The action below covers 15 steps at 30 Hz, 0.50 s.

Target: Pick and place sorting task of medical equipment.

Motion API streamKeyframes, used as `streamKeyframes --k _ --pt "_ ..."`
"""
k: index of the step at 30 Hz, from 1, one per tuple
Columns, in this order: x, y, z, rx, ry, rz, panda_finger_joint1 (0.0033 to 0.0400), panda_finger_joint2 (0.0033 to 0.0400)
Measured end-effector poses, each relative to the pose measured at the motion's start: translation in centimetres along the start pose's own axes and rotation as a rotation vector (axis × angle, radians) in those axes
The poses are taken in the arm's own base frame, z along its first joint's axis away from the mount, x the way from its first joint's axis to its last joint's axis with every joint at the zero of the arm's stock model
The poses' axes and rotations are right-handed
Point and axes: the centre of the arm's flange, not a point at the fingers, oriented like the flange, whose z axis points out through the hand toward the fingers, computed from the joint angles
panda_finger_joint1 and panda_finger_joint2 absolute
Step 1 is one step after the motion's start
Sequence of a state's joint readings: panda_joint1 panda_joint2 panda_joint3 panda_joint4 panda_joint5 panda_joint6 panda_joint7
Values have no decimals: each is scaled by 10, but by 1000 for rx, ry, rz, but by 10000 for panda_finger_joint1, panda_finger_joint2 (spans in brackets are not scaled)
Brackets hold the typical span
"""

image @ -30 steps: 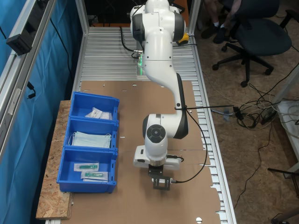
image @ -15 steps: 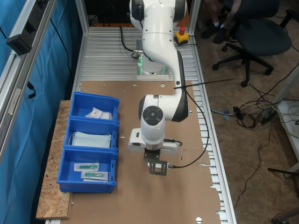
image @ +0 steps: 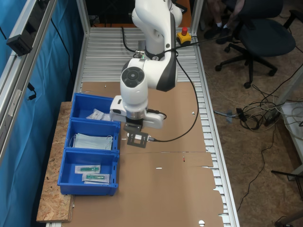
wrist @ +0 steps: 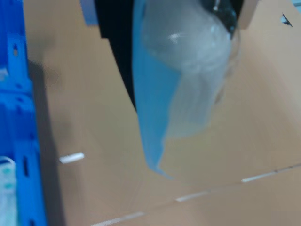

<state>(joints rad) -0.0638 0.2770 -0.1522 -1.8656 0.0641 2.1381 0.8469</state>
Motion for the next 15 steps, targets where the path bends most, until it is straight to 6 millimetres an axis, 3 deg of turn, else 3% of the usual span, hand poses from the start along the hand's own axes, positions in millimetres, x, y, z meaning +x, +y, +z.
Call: streamKeyframes --k 6,14,15 --pt "37 58 -4 -26 -16 111 62 62" --pt "87 138 5 -69 -40 269 62 62" --pt "97 156 6 -78 -45 305 62 62"
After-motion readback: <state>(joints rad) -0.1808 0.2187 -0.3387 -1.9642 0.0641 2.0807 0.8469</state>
